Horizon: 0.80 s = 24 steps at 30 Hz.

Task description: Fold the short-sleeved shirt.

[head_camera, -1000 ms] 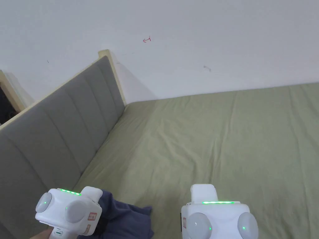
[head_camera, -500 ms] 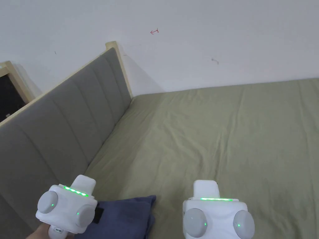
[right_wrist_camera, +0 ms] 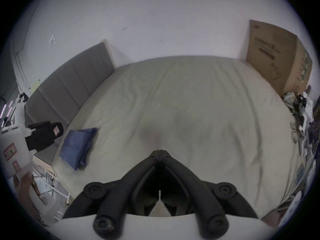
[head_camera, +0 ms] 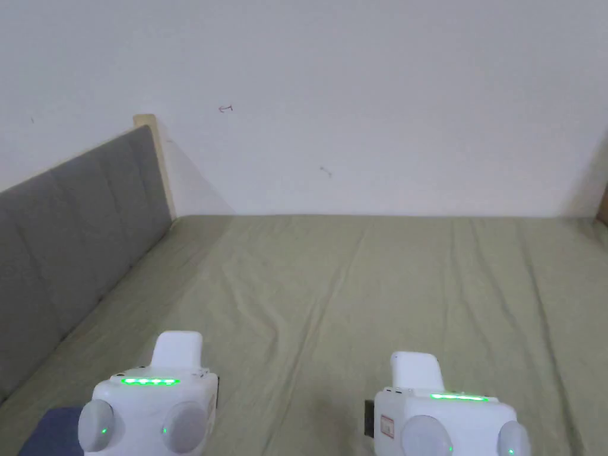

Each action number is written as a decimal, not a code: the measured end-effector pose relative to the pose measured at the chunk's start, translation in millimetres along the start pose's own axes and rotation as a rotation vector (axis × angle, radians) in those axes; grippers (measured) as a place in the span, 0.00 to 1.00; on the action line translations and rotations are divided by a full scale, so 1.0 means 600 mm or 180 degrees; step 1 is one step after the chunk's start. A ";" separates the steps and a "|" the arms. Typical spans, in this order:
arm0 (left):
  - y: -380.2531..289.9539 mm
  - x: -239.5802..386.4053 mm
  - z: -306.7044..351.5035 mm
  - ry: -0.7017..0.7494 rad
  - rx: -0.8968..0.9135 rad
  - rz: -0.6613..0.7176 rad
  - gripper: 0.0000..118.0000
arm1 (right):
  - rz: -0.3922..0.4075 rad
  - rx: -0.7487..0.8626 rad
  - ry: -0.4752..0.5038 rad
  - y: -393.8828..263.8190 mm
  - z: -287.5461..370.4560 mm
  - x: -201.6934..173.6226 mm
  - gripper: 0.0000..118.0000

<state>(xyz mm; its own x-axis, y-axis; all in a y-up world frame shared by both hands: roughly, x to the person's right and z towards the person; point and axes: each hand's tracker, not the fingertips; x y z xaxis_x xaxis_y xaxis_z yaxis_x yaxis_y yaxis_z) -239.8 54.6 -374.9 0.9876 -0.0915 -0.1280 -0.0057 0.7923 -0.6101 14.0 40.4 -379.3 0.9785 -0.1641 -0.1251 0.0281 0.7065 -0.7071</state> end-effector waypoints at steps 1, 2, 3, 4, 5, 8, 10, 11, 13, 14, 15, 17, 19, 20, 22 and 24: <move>0.008 0.035 0.012 -0.0137 0.0107 0.0039 0.00 | -0.0048 0.0122 -0.0073 0.004 0.025 0.036 0.00; 0.016 0.069 0.027 -0.0218 0.0207 0.0065 0.00 | -0.0118 0.0237 -0.0192 0.009 0.051 0.069 0.00; 0.024 0.099 0.042 -0.0300 0.0292 0.0060 0.00 | -0.0197 0.0346 -0.0302 0.014 0.072 0.096 0.00; 0.032 0.129 0.060 -0.0362 0.0409 0.0028 0.00 | -0.0223 0.0433 -0.0395 0.023 0.094 0.125 0.00; 0.040 0.157 0.079 -0.0392 0.0569 0.0001 0.00 | -0.0237 0.0550 -0.0439 0.033 0.117 0.148 0.00; 0.070 0.218 0.133 -0.0453 0.0951 -0.0002 0.00 | -0.0187 0.0971 -0.0564 0.065 0.180 0.195 0.00; 0.091 0.245 0.164 -0.0474 0.1199 0.0068 0.00 | -0.0074 0.1277 -0.0591 0.086 0.219 0.212 0.00; 0.103 0.253 0.181 -0.0510 0.1306 0.0107 0.00 | -0.0017 0.1421 -0.0666 0.094 0.236 0.217 0.00; 0.122 0.260 0.209 -0.0585 0.1546 0.0220 0.00 | 0.0006 0.1796 -0.0729 0.102 0.271 0.225 0.03; 0.130 0.262 0.223 -0.0575 0.1679 0.0254 0.00 | -0.0007 0.1977 -0.0712 0.103 0.286 0.228 0.05; 0.137 0.265 0.238 -0.0521 0.1770 0.0246 0.04 | -0.0035 0.2115 -0.0705 0.104 0.302 0.231 0.06; 0.149 0.266 0.263 -0.0454 0.1985 0.0217 0.13 | -0.0061 0.2317 -0.0711 0.107 0.326 0.233 0.10; 0.158 0.266 0.283 -0.0384 0.2123 0.0200 0.32 | -0.0024 0.2356 -0.0757 0.112 0.340 0.231 0.14; 0.161 0.265 0.291 -0.0355 0.2143 0.0187 0.46 | -0.0009 0.2368 -0.0757 0.114 0.345 0.230 0.16; 0.166 0.265 0.303 -0.0323 0.2231 0.0196 0.83 | 0.0019 0.2386 -0.0761 0.120 0.348 0.227 0.27; 0.170 0.264 0.309 -0.0285 0.2251 0.0181 1.00 | 0.0057 0.2404 -0.0775 0.119 0.351 0.223 0.69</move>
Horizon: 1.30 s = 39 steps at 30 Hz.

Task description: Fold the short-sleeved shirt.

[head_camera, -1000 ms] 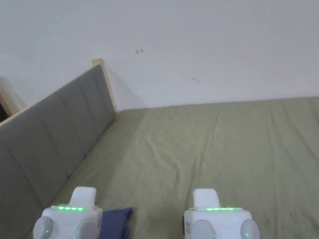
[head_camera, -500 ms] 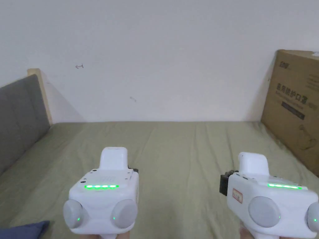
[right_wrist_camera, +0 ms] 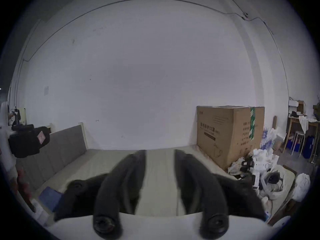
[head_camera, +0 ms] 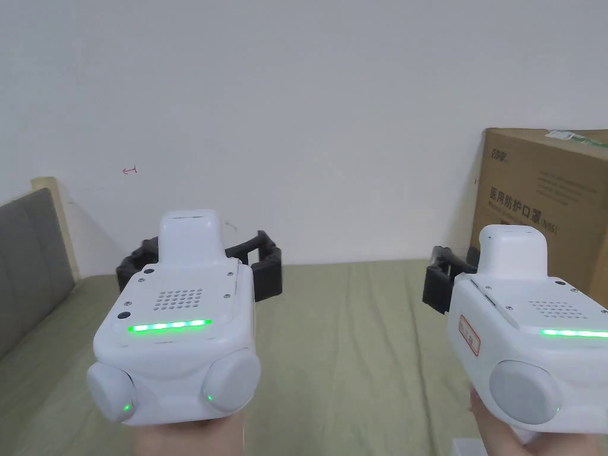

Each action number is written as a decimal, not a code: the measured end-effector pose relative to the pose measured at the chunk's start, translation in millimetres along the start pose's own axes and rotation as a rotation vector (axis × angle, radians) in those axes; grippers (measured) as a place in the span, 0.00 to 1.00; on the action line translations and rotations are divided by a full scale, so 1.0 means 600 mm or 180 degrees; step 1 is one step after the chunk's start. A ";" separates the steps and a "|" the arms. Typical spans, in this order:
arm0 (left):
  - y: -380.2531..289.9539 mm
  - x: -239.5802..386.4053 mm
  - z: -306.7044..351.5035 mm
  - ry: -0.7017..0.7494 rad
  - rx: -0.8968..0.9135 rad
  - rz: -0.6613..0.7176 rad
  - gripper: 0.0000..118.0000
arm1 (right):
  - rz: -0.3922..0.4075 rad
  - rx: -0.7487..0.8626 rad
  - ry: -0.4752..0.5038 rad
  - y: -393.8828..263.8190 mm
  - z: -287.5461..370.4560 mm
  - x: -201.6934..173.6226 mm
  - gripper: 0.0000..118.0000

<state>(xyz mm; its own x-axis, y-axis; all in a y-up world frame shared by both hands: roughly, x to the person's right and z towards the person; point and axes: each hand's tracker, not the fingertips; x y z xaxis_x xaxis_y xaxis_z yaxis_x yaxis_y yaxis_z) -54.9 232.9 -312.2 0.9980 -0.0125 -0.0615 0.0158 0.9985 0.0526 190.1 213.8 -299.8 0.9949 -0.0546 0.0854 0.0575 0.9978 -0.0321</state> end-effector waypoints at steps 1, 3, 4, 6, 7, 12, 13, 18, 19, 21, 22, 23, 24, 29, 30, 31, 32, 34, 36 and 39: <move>0.001 0.001 0.004 0.0007 0.0006 -0.0012 1.00 | 0.0030 -0.0010 -0.0014 0.001 0.000 -0.003 0.82; 0.001 0.000 0.014 0.0054 0.0104 -0.0010 1.00 | 0.0025 -0.0025 0.0012 -0.002 0.002 -0.002 0.83; 0.002 -0.001 0.018 0.0082 0.0111 -0.0023 1.00 | 0.0027 0.0015 0.0034 -0.004 0.006 -0.004 0.83; 0.000 0.000 0.022 0.0123 0.0115 -0.0035 1.00 | 0.0091 0.0011 0.0023 -0.006 0.006 -0.010 0.83; -0.002 -0.001 0.024 0.0136 0.0113 -0.0041 1.00 | 0.0134 -0.0001 0.0018 -0.006 0.005 -0.013 0.83; -0.007 -0.003 0.026 0.0140 0.0042 -0.0084 1.00 | 0.0251 0.0044 -0.0005 -0.007 0.006 -0.022 0.83; -0.010 -0.003 0.027 0.0146 0.0026 -0.0085 1.00 | 0.0249 0.0078 -0.0016 -0.006 0.007 -0.023 0.83; -0.019 -0.006 0.030 0.0180 -0.0030 -0.0086 1.00 | 0.0219 0.0115 -0.0040 0.003 0.006 -0.021 0.83; -0.020 -0.006 0.029 0.0172 -0.0049 -0.0078 1.00 | 0.0226 0.0106 -0.0051 0.003 0.005 -0.020 0.83; -0.022 -0.009 0.028 0.0152 -0.0075 -0.0060 1.00 | 0.0246 0.0092 -0.0079 0.002 0.004 -0.019 0.83; -0.023 -0.010 0.028 0.0138 -0.0084 -0.0048 1.00 | 0.0249 0.0084 -0.0086 0.001 0.003 -0.018 0.83; -0.024 -0.012 0.028 0.0105 -0.0079 -0.0022 1.00 | 0.0247 0.0075 -0.0090 0.000 0.002 -0.017 0.83; -0.024 -0.013 0.028 0.0094 -0.0085 -0.0003 1.00 | 0.0242 0.0060 -0.0085 -0.001 0.001 -0.016 0.83; -0.027 -0.015 0.021 0.0209 -0.0139 0.0028 1.00 | 0.0259 -0.0036 -0.0083 -0.007 -0.008 -0.012 0.83; -0.026 -0.015 0.019 0.0239 -0.0149 0.0022 1.00 | 0.0268 -0.0050 -0.0087 -0.008 -0.009 -0.011 0.83; -0.027 -0.015 0.017 0.0234 -0.0159 0.0021 1.00 | 0.0270 -0.0064 -0.0088 -0.009 -0.010 -0.010 0.83; -0.027 -0.017 0.017 0.0219 -0.0165 0.0024 1.00 | 0.0266 -0.0082 -0.0084 -0.010 -0.011 -0.010 0.83; -0.029 -0.017 0.016 0.0176 -0.0176 0.0017 1.00 | 0.0248 -0.0105 -0.0074 -0.012 -0.013 -0.010 0.83; -0.030 -0.016 0.015 0.0175 -0.0183 0.0005 1.00 | 0.0219 -0.0112 -0.0038 -0.013 -0.014 -0.009 0.83; -0.030 -0.015 0.016 0.0142 -0.0206 0.0017 1.00 | 0.0198 -0.0125 -0.0033 -0.014 -0.018 -0.008 0.83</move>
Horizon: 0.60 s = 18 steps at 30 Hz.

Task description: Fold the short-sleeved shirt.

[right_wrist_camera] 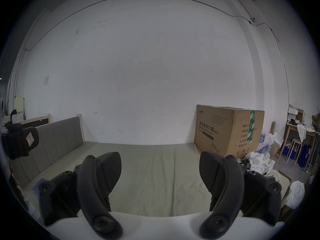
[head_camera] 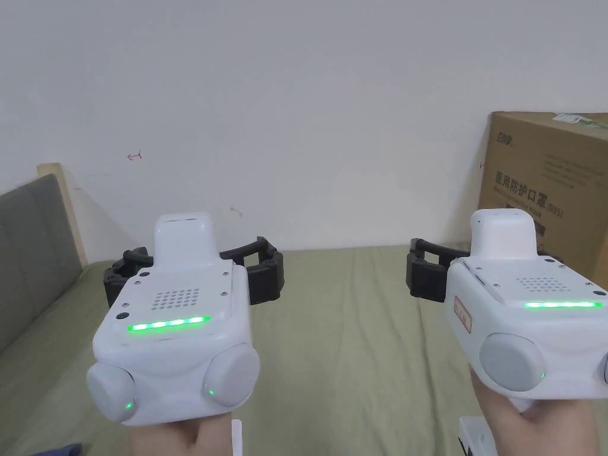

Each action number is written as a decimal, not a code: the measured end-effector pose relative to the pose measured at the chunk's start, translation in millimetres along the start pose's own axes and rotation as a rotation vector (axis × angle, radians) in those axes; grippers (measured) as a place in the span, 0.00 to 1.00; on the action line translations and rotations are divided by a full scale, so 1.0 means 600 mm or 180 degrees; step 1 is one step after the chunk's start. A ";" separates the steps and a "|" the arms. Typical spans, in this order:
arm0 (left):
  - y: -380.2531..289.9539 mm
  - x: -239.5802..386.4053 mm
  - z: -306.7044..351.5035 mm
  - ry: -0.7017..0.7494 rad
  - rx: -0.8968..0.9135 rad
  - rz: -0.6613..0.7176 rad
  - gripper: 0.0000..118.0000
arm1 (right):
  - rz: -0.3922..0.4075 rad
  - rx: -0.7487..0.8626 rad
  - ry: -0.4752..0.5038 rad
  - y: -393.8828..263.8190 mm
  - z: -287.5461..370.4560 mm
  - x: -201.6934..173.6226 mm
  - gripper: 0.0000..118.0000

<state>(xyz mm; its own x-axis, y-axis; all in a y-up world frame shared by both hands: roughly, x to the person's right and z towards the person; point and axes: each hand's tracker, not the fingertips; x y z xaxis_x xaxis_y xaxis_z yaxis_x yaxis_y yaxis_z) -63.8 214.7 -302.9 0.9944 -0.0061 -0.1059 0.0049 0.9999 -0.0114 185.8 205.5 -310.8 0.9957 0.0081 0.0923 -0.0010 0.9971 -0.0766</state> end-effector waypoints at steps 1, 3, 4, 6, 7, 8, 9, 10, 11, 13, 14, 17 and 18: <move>0.000 0.000 0.000 -0.0008 -0.0006 0.0011 1.00 | -0.0005 -0.0006 -0.0006 0.000 -0.001 0.000 0.83; -0.001 -0.002 0.001 -0.0037 0.0001 0.0029 1.00 | -0.0025 -0.0021 -0.0002 0.000 -0.002 0.002 0.83; -0.002 -0.003 0.002 -0.0041 0.0010 0.0046 1.00 | -0.0034 -0.0029 -0.0004 -0.001 -0.002 0.002 0.83; -0.002 -0.004 0.003 -0.0056 0.0015 0.0078 1.00 | -0.0037 -0.0038 -0.0014 -0.003 -0.003 0.003 0.83; -0.001 -0.005 0.003 -0.0074 0.0008 0.0092 1.00 | -0.0036 -0.0044 -0.0015 -0.003 -0.002 0.003 0.83; -0.001 -0.004 0.003 -0.0085 0.0001 0.0098 1.00 | -0.0035 -0.0051 -0.0014 -0.004 -0.002 0.003 0.83; -0.002 -0.004 0.003 -0.0095 -0.0001 0.0098 1.00 | -0.0037 -0.0057 -0.0010 -0.005 -0.002 0.003 0.83; -0.003 -0.004 0.002 -0.0097 -0.0003 0.0092 1.00 | -0.0039 -0.0064 -0.0003 -0.006 -0.002 0.003 0.83; -0.003 -0.003 0.002 -0.0086 0.0000 0.0087 1.00 | -0.0041 -0.0068 0.0000 -0.007 -0.002 0.003 0.83; -0.004 -0.003 0.003 -0.0083 0.0001 0.0088 1.00 | -0.0042 -0.0073 -0.0011 -0.009 -0.003 0.003 0.83; -0.003 -0.004 0.003 -0.0088 -0.0005 0.0088 1.00 | -0.0045 -0.0080 -0.0012 -0.009 -0.003 0.003 0.83; -0.004 -0.004 0.004 -0.0089 -0.0007 0.0081 1.00 | -0.0069 -0.0093 -0.0008 -0.011 -0.005 0.004 0.83; -0.005 -0.004 0.003 -0.0085 -0.0012 0.0079 1.00 | -0.0076 -0.0096 -0.0007 -0.011 -0.005 0.004 0.83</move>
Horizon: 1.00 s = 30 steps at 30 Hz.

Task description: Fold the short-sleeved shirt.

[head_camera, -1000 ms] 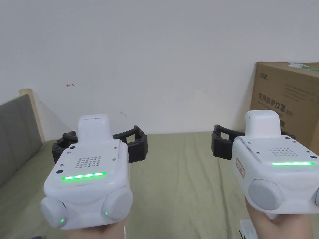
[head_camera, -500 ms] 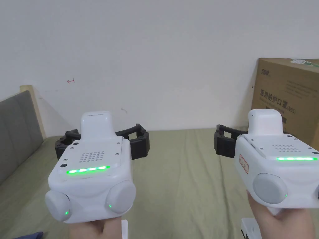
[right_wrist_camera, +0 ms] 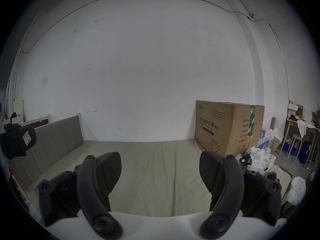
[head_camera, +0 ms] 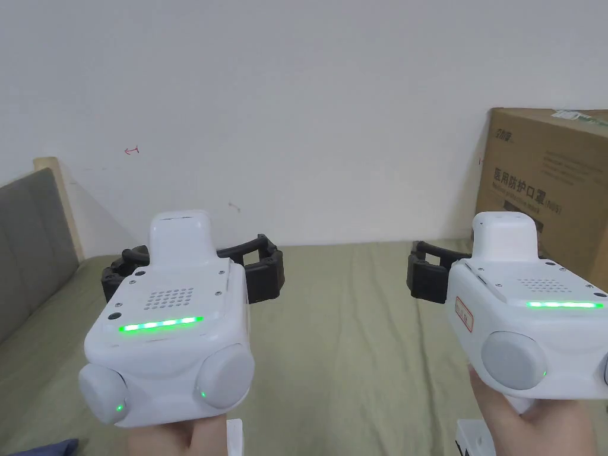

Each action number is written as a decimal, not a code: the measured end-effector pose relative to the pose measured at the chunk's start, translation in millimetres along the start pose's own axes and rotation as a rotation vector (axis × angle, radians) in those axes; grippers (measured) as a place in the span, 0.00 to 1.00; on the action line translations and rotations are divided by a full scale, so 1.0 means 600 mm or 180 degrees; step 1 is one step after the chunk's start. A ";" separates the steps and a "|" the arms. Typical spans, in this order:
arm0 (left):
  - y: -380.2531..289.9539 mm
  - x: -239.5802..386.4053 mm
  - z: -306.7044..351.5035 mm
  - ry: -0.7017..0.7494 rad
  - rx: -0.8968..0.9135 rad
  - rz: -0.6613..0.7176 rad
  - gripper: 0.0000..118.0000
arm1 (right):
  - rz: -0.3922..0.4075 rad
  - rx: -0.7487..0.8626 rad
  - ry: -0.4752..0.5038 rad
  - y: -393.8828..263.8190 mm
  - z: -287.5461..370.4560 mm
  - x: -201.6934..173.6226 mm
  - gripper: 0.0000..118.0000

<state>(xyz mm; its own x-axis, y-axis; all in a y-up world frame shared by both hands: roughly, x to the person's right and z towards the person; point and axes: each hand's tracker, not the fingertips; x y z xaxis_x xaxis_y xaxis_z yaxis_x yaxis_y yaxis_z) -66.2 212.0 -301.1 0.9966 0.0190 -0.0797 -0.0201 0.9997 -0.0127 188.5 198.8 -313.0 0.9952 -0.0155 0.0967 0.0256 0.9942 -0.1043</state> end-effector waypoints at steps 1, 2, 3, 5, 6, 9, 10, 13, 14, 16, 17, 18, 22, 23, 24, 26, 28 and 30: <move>0.000 -0.001 -0.001 0.0003 -0.0006 0.0004 1.00 | -0.0006 -0.0002 -0.0003 0.000 0.000 0.000 0.83; 0.000 -0.002 -0.001 0.0005 -0.0012 0.0011 1.00 | -0.0006 0.0000 -0.0009 0.000 0.001 0.000 0.83; 0.000 -0.002 -0.001 0.0001 -0.0018 0.0023 1.00 | 0.0002 0.0004 -0.0012 0.000 0.001 -0.001 0.83; 0.001 -0.004 -0.001 -0.0012 -0.0030 0.0036 1.00 | 0.0067 0.0022 -0.0034 0.000 0.004 -0.004 0.83; 0.002 -0.004 0.000 -0.0010 -0.0030 0.0035 1.00 | 0.0078 0.0029 -0.0032 -0.001 0.005 -0.005 0.83; 0.003 -0.004 0.002 -0.0013 -0.0023 0.0022 1.00 | 0.0011 0.0002 0.0018 -0.001 0.005 -0.004 0.83; 0.003 -0.004 0.002 -0.0025 -0.0024 0.0025 1.00 | -0.0027 -0.0018 0.0033 -0.002 0.005 -0.003 0.83; 0.005 -0.006 0.003 -0.0056 -0.0037 0.0040 1.00 | -0.0058 -0.0046 0.0027 -0.004 0.004 -0.003 0.83; 0.005 -0.006 0.003 -0.0050 -0.0037 0.0030 1.00 | -0.0057 -0.0048 0.0024 -0.005 0.004 -0.003 0.83; 0.005 -0.006 0.004 -0.0037 -0.0029 0.0015 1.00 | -0.0048 -0.0048 0.0024 -0.004 0.004 -0.003 0.83; 0.005 -0.007 0.004 -0.0038 -0.0025 0.0024 1.00 | -0.0039 -0.0044 0.0026 -0.003 0.005 -0.004 0.83; 0.005 -0.009 0.004 -0.0043 -0.0027 0.0041 1.00 | -0.0031 -0.0042 0.0026 -0.002 0.006 -0.005 0.83; 0.006 -0.011 0.005 -0.0055 -0.0026 0.0101 1.00 | -0.0010 -0.0014 0.0026 0.002 0.010 -0.007 0.83; 0.006 -0.011 0.005 -0.0051 -0.0024 0.0108 1.00 | -0.0019 -0.0003 0.0024 0.003 0.012 -0.007 0.83; 0.007 -0.011 0.005 -0.0029 -0.0027 0.0134 1.00 | -0.0033 -0.0001 0.0030 0.004 0.013 -0.006 0.83; 0.008 -0.010 0.003 0.0017 -0.0063 0.0161 1.00 | -0.0037 -0.0011 0.0042 0.004 0.014 -0.006 0.83; 0.007 -0.010 0.003 0.0022 -0.0075 0.0159 1.00 | -0.0023 -0.0002 0.0034 0.004 0.015 -0.006 0.83; 0.006 -0.011 0.004 -0.0044 -0.0081 0.0191 1.00 | 0.0000 0.0001 0.0020 0.003 0.016 -0.006 0.83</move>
<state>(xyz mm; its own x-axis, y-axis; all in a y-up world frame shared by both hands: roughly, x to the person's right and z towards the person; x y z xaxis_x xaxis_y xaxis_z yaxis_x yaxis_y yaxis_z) -72.7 215.6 -298.1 0.9946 0.0792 -0.0673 -0.0816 0.9961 -0.0336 184.3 201.8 -304.0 0.9958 -0.0162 0.0905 0.0257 0.9943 -0.1039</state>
